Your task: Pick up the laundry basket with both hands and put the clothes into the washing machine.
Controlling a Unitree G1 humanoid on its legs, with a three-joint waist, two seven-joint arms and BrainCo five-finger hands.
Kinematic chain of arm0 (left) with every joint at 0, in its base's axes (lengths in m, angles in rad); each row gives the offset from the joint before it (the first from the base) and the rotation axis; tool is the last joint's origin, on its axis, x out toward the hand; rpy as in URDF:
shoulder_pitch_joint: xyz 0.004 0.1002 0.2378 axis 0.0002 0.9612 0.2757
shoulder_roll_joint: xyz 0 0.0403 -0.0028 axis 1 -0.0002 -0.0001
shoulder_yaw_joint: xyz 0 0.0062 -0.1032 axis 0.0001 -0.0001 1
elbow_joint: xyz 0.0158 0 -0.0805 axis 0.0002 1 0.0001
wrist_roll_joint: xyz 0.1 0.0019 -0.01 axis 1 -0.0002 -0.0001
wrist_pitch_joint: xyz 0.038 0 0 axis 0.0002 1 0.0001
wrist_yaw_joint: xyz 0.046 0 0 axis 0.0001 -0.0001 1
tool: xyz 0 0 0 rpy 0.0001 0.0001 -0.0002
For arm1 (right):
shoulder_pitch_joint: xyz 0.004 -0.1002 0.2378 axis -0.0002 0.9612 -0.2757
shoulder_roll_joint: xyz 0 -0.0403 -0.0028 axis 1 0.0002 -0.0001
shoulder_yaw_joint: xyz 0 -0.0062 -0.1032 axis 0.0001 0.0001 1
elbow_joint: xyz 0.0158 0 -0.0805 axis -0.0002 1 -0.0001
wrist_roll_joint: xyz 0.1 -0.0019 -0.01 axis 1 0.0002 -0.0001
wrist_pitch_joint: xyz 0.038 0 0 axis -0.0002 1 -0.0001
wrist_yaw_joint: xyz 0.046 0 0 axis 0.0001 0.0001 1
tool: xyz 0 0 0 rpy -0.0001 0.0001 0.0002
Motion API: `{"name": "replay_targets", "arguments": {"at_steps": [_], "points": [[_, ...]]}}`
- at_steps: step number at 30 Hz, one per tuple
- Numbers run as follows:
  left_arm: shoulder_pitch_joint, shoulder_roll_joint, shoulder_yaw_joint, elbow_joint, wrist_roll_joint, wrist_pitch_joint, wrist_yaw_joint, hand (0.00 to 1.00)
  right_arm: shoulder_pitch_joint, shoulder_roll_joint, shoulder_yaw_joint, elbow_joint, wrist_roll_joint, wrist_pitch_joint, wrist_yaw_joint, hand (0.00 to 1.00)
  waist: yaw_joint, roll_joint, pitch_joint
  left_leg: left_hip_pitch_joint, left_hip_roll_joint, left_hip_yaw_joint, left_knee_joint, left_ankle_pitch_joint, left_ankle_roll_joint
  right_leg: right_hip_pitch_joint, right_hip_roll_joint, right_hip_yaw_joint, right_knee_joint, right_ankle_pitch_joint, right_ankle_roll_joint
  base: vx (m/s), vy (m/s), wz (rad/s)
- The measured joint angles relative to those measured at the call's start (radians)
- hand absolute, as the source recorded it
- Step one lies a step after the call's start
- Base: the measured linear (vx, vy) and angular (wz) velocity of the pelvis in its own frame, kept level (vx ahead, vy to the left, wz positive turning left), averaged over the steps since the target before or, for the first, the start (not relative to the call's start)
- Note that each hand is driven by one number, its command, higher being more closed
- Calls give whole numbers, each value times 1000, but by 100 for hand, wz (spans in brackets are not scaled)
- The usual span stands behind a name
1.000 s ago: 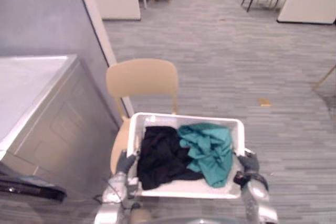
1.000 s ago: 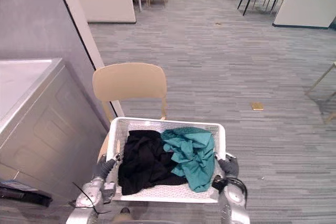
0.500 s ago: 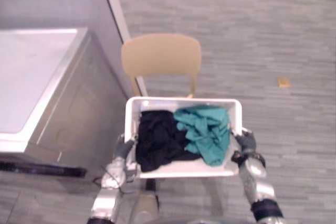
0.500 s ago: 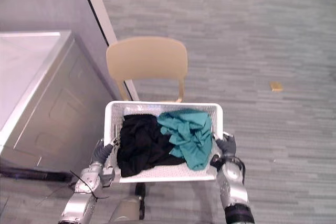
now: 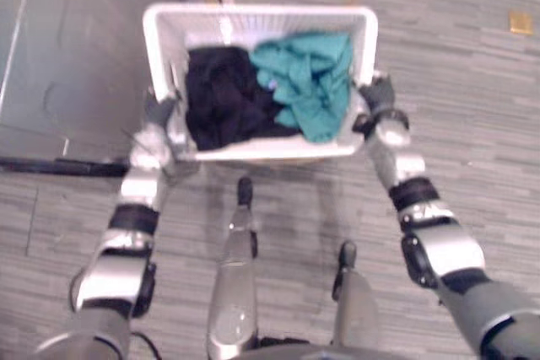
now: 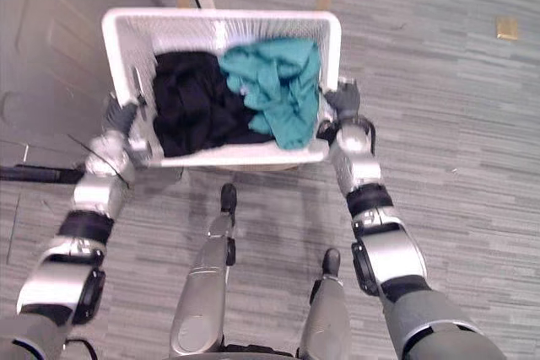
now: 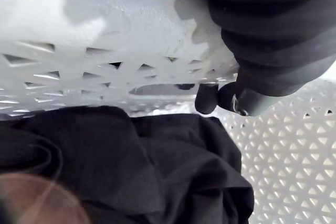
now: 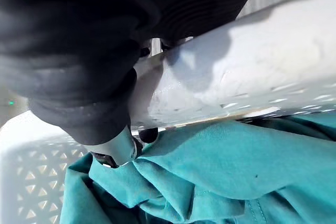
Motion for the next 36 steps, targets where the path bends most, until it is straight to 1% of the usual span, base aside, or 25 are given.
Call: {"name": "replay_targets", "arguments": {"at_steps": [1, 2, 4, 5, 7, 8, 10, 12, 17, 22, 23, 24, 25, 26, 30, 34, 35, 36], "points": [[-26, 4, 0, 13, -2, -1, 2, 100, -16, 0, 0, 0, 2, -6, -6, 100, 1, 0, 0, -10, 4, 7, 0, 3, 0, -8, 0, -4, 1, 0, 0, 0, 0, 0], [-77, 14, 0, 38, -6, -4, 2, 100, -45, -2, 0, 0, 4, -13, -17, 100, 1, -2, 2, -27, 9, 11, 0, 22, 9, -22, 3, -10, 3, 1, 0, 16, -44, -1], [-151, 26, 0, 77, -6, -4, 2, 100, -83, -9, 0, 0, 23, -18, -25, 100, 1, -16, 14, -47, 11, 13, 1, 23, 10, -41, 3, -15, 5, 2, -1, 24, -47, -5], [-202, 30, -1, 107, -5, -4, 1, 100, -108, -12, 1, 0, 30, -22, -35, 100, 1, -27, 22, -66, 17, 14, 6, 31, 20, -57, 6, -18, 4, 5, -2, 31, -49, -11], [-243, 30, -1, 132, -5, -4, 0, 100, -137, -18, 1, 5, 43, -26, -44, 100, -1, -37, 32, -91, 25, 14, 15, 34, 22, -77, 8, -25, 2, 12, -3, 34, -46, -10], [-257, 30, -1, 144, -5, -3, -1, 100, -148, -21, 1, 12, 43, -26, -44, 100, -2, -37, 38, -94, 27, 14, 19, 34, 23, -78, 9, -26, 1, 12, -3, 31, -45, -2], [-297, 21, -1, 189, 5, 12, -2, 100, -178, -23, 1, 56, 51, -24, -47, 100, -14, -39, 51, -115, 37, 11, 34, 33, 23, -83, 17, -41, 1, 12, -3, 38, -72, -1], [-329, 17, -2, 210, 34, 19, -7, 100, -196, -35, 2, 70, 69, -31, -48, 100, -13, -38, 51, -136, 48, 16, 44, 33, 23, -106, 23, -41, 7, 12, -3, 24, -70, -11], [-375, 10, 1, 241, 43, 26, -18, 100, -228, -57, 12, 91, 69, -29, -47, 100, -15, -38, 51, -154, 73, 33, 51, 29, 18, -144, 36, -38, 23, 12, -3, -22, -58, -17], [-410, 2, 3, 270, 49, 32, -23, 100, -254, -73, 22, 126, 68, -26, -38, 100, -24, -38, 51, -171, 75, 39, 61, 26, 16, -169, 34, -30, 35, 12, -4, -32, -29, -8], [-410, -1, 4, 270, 50, 32, -24, 100, -260, -76, 24, 138, 66, -25, -36, 0, -22, -38, 51, -171, 76, 39, 62, 23, 13, -171, 35, -29, 37, 12, -4, -28, -36, -2], [-410, -1, 6, 270, 50, 33, -25, 100, -263, -77, 30, 145, 66, -25, -36, 0, -22, -38, 51, -172, 76, 40, 62, 23, 13, -172, 34, -28, 38, 12, -4, -21, -32, -2], [-410, -1, 10, 271, 50, 33, -26, 0, -267, -79, 40, 153, 66, -25, -35, 0, -22, -38, 51, -173, 76, 40, 62, 23, 13, -174, 34, -27, 39, 12, -4, -25, -41, -3], [-411, -6, 32, 271, 50, 33, -30, 0, -270, -80, 44, 157, 66, -24, -30, 0, -23, -38, 51, -175, 76, 41, 62, 23, 13, -179, 34, -25, 41, 12, -4, -29, -49, -4], [-414, -11, 101, 269, 50, 33, -32, 0, -270, -84, 63, 183, 68, -5, 31, 0, -32, -38, 51, -178, 75, 42, 62, 23, 13, -185, 33, -23, 45, 11, -3, -16, -48, -2], [-416, -7, 164, 268, 51, 33, -24, 0, -269, -85, 100, 188, 72, 2, 59, 0, -44, -38, 51, -178, 74, 44, 61, 25, 15, -184, 32, -25, 45, 11, -4, -3, -43, 1], [-416, -8, 192, 268, 51, 36, -23, 0, -268, -87, 101, 188, 82, 17, 74, 0, -44, -38, 51, -178, 74, 44, 61, 26, 16, -184, 33, -25, 46, 10, -4, 0, -48, 0], [-416, -7, 202, 269, 51, 41, -23, 0, -267, -91, 101, 188, 84, 22, 78, 0, -44, -38, 51, -178, 74, 43, 61, 26, 16, -184, 33, -26, 47, 10, -4, 1, -59, 2]]}}
